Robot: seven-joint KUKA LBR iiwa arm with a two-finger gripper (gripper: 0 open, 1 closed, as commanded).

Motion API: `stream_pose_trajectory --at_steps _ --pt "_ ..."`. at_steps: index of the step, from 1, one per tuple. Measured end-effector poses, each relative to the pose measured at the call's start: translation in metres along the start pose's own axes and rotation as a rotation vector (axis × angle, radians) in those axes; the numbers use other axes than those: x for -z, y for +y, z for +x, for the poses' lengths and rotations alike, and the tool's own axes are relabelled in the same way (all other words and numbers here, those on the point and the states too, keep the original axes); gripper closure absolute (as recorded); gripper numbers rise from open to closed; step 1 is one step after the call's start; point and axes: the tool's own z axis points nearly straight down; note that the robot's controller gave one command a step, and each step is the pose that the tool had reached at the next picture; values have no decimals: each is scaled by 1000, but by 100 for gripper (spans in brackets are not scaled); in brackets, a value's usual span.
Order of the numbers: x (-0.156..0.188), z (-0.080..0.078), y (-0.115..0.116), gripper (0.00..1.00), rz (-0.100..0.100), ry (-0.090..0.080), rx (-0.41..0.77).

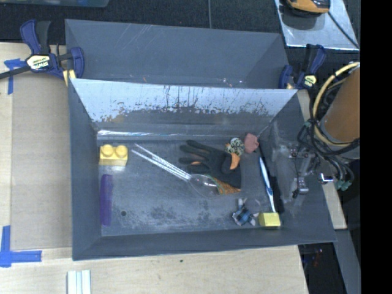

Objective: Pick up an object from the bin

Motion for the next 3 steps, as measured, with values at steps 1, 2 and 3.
stream_pose_trajectory --at_steps 1,2,3 --pt "4 -2 1 0 2 -8 3" --pt "-64 -19 31 0 1 -12 -126" --pt "-55 -29 62 0 1 -21 -213"
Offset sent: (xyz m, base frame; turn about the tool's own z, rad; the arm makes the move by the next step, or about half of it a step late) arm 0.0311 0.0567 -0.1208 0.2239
